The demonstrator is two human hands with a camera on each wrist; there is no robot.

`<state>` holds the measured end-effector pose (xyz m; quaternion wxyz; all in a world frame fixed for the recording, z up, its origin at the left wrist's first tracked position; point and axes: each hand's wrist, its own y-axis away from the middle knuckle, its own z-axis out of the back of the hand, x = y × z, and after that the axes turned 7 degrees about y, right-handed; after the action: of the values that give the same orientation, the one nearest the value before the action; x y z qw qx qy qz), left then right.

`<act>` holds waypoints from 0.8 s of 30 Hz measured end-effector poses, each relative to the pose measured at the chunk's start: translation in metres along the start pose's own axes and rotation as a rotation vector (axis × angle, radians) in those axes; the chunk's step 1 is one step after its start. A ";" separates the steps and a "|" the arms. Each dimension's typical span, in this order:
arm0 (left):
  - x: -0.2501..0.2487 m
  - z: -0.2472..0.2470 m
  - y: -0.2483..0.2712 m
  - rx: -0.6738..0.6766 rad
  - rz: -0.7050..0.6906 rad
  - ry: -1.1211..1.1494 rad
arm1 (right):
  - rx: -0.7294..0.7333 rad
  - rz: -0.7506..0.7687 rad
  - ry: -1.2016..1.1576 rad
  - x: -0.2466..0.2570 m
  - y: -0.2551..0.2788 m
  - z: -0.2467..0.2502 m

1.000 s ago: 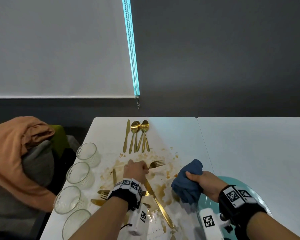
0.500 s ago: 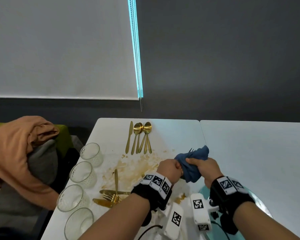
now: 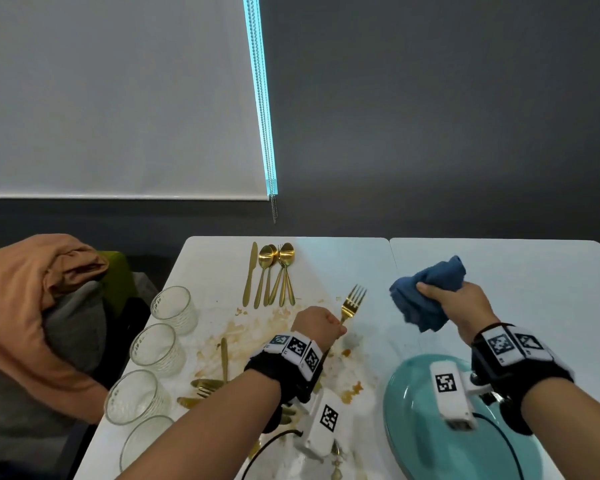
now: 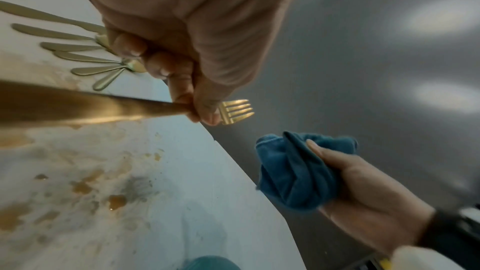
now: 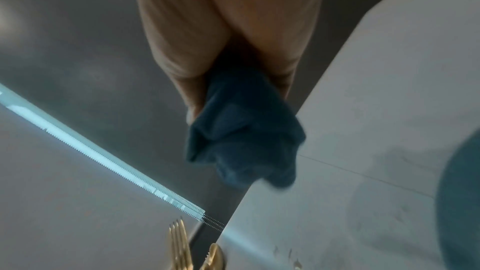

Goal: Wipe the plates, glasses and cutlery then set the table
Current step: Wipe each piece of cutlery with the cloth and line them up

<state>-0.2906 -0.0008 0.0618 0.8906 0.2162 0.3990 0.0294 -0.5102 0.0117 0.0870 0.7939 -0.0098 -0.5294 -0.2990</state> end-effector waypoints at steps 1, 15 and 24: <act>0.000 -0.001 0.000 -0.019 -0.006 0.042 | 0.070 -0.016 -0.094 -0.003 0.006 0.001; -0.043 -0.027 0.008 -0.009 -0.198 -0.016 | 0.197 -0.210 -0.346 -0.004 0.022 -0.056; -0.019 -0.014 -0.009 0.178 -0.097 0.035 | 0.072 -0.199 -0.563 0.025 -0.021 -0.039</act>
<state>-0.3147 -0.0084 0.0631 0.8611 0.2744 0.4256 -0.0456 -0.4817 -0.0295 0.0848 0.5825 -0.0124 -0.7373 -0.3420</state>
